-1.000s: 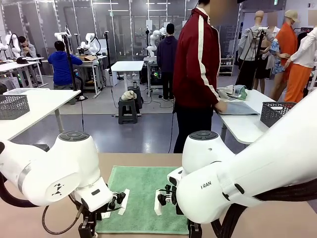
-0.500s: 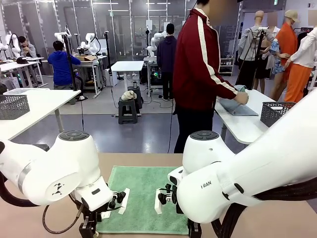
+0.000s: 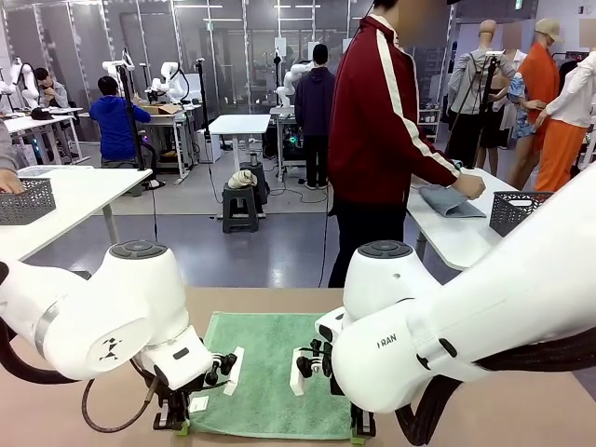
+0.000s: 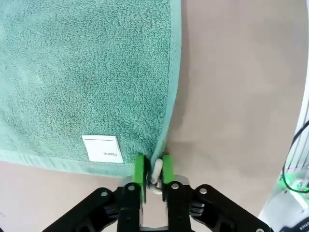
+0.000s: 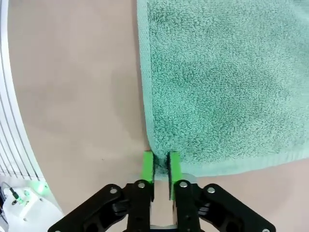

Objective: Fold the towels and place them in the basket.
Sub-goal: When a person lays out a Towel with hook on the table, fold it in half twice.

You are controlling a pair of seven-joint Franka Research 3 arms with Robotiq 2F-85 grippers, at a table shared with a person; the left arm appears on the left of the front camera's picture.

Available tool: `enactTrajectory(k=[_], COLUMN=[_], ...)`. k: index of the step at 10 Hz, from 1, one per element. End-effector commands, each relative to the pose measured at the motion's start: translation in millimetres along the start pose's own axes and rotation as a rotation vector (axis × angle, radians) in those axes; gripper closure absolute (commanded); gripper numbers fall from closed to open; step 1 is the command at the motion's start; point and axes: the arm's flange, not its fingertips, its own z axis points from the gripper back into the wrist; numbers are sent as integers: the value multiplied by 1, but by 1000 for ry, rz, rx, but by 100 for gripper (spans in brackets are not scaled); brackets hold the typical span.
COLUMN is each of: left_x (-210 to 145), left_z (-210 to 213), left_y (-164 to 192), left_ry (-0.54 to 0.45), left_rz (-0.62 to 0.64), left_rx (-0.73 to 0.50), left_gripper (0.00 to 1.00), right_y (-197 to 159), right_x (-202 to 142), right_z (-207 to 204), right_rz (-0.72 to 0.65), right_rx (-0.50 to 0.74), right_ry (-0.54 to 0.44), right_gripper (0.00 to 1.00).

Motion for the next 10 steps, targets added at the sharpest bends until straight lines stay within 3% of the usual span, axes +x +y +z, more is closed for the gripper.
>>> enactTrajectory(k=[1,6,7,9,10], left_x=[-1,-1,0,0,0], left_z=[-5,1,0,0,0], left_y=[2,-1,0,0,0], left_ry=[22,50,0,0,0], left_rz=[-27,-23,-1,-1,-1], left_rx=[5,34,1,1,1], left_gripper=[100,100,100,100,100], right_y=[0,1,0,0,0], right_x=[-2,-1,0,0,0], right_z=[-8,-1,0,0,1], right_rz=[15,4,-1,-1,1], right_rx=[15,-10,1,1,0], right_ry=[-6,8,1,1,1], right_gripper=[100,100,100,100,95])
